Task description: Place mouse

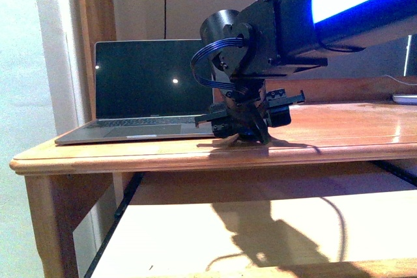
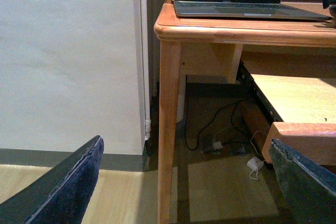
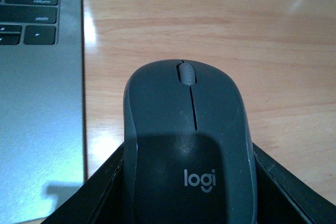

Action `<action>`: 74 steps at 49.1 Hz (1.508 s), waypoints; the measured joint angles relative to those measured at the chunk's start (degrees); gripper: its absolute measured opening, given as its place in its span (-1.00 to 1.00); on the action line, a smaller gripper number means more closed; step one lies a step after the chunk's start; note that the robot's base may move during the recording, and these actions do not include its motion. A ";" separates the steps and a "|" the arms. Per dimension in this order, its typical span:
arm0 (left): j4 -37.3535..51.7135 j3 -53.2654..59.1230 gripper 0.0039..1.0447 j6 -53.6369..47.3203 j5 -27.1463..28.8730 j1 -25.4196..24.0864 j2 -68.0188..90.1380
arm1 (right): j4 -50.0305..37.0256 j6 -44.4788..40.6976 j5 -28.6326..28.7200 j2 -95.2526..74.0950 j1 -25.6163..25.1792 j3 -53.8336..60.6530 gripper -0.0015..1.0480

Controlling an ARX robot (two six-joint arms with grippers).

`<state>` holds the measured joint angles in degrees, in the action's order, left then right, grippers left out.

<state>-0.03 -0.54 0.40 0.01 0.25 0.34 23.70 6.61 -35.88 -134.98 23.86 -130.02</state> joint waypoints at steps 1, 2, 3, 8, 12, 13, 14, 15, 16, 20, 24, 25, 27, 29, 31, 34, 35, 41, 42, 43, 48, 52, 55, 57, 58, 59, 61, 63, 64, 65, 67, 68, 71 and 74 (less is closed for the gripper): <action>0.00 0.00 0.86 0.00 0.00 0.00 0.02 | 0.00 0.00 0.00 -0.11 -0.07 -0.17 0.06; 0.00 0.00 0.86 -0.02 0.00 0.00 0.00 | 0.00 -0.13 -0.11 -0.28 -0.20 -0.50 0.06; 0.00 0.00 0.86 0.00 0.00 0.00 0.00 | 0.00 -0.20 -0.13 -0.44 -0.39 -0.81 0.06; 0.00 0.00 0.86 0.00 0.00 0.00 0.00 | -0.04 -0.90 -0.35 -1.18 -1.20 -1.66 0.06; 0.00 0.00 0.86 0.00 0.00 0.00 0.00 | -0.42 -1.77 -0.22 -1.40 -1.75 -1.86 0.06; 0.00 0.00 0.86 0.00 0.00 0.00 0.00 | -0.70 -2.32 -0.28 -1.40 -1.92 -1.86 0.06; 0.00 0.00 0.86 0.00 0.00 0.00 0.00 | -1.14 -2.78 -0.31 -1.40 -2.05 -1.84 0.06; 0.00 0.00 0.86 0.00 0.00 0.00 0.00 | -1.57 -3.34 -0.24 -1.42 -2.21 -1.79 0.08; 0.00 0.00 0.86 0.00 0.00 0.00 0.00 | -1.79 -3.45 -0.15 -1.42 -2.32 -1.77 0.11; 0.00 0.00 0.86 0.00 0.00 0.00 0.02 | -5.11 -4.74 0.33 -1.36 -2.86 -0.35 0.45; 0.00 0.00 0.86 -0.02 0.00 0.00 0.00 | -8.44 -5.01 1.88 -0.59 -3.21 1.81 0.74; 0.00 0.00 0.86 0.00 0.00 0.00 0.00 | -9.16 -5.05 2.45 -0.33 -3.28 2.40 0.80; 0.00 0.00 0.86 0.00 0.00 0.00 0.02 | -10.54 -5.09 3.28 0.46 -3.45 3.63 0.89; 0.00 0.00 0.86 0.00 0.00 0.00 0.00 | -12.20 -5.07 4.98 2.03 -3.69 5.64 0.86; 0.00 0.00 0.86 0.00 0.00 0.00 0.00 | -13.70 -4.68 6.99 4.59 -3.98 8.22 0.86; 0.00 0.00 0.86 0.00 0.00 0.00 0.00 | -17.05 -3.63 10.32 10.86 -4.74 14.62 0.86; 0.00 0.00 0.86 0.00 0.00 0.00 0.00 | -18.12 -3.61 10.75 12.87 -5.01 16.68 0.86; 0.00 0.00 0.86 0.00 0.00 0.00 0.00 | -24.98 -2.84 16.74 28.59 -7.96 33.24 0.86; 0.00 0.00 0.86 0.00 0.00 0.00 0.00 | -26.16 -2.89 17.73 31.26 -8.63 36.17 0.86; 0.00 0.00 0.86 0.00 0.00 0.00 0.00 | -27.85 -2.99 19.06 35.12 -9.73 40.70 0.86; 0.00 0.00 0.86 -0.02 0.00 0.00 0.00 | -32.33 -3.45 23.34 44.85 -13.25 53.42 0.86; 0.00 0.00 0.86 0.00 0.00 0.00 0.00 | -35.28 -3.89 27.71 52.24 -16.92 64.72 0.86; 0.00 0.00 0.86 0.00 0.00 0.00 0.02 | -37.38 -4.79 32.33 58.36 -20.72 75.58 0.86; 0.00 0.00 0.86 0.00 0.00 0.00 0.02 | -38.47 -5.33 35.93 62.16 -23.43 82.77 0.86; 0.00 0.00 0.86 0.00 0.00 0.00 0.00 | -38.82 -5.95 37.20 63.69 -24.52 85.59 0.86; 0.00 0.00 0.86 0.00 0.00 0.00 0.00 | -39.06 -6.49 38.73 65.85 -25.99 89.39 0.86; 0.00 0.00 0.86 0.00 0.00 0.00 0.00 | -39.17 -7.13 40.89 68.00 -27.41 93.00 0.86; 0.00 0.00 0.86 0.00 0.00 0.00 0.00 | -39.47 -8.33 43.43 71.34 -29.22 98.40 0.86; 0.00 0.00 0.86 0.00 0.00 0.00 0.02 | -39.50 -8.68 44.37 72.57 -29.86 100.35 0.86; 0.00 0.00 0.86 0.00 0.00 0.00 0.00 | -39.60 -9.09 45.92 74.23 -30.73 103.10 0.86; 0.00 0.00 0.86 0.00 0.00 0.00 0.00 | -39.91 -9.70 47.30 76.06 -31.50 106.36 0.86; 0.00 0.00 0.86 0.00 0.00 0.00 0.00 | -40.13 -10.16 47.76 77.24 -31.82 108.56 0.86; 0.00 0.00 0.86 0.00 0.00 0.00 0.00 | -40.24 -11.17 48.35 79.45 -31.82 112.85 0.86; 0.00 0.00 0.86 0.00 0.00 0.00 0.00 | -41.13 -11.78 47.84 80.39 -30.71 115.89 0.86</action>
<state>-0.03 -0.54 0.40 0.01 0.25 0.34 -17.43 -5.17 11.97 -54.59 -6.85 -14.13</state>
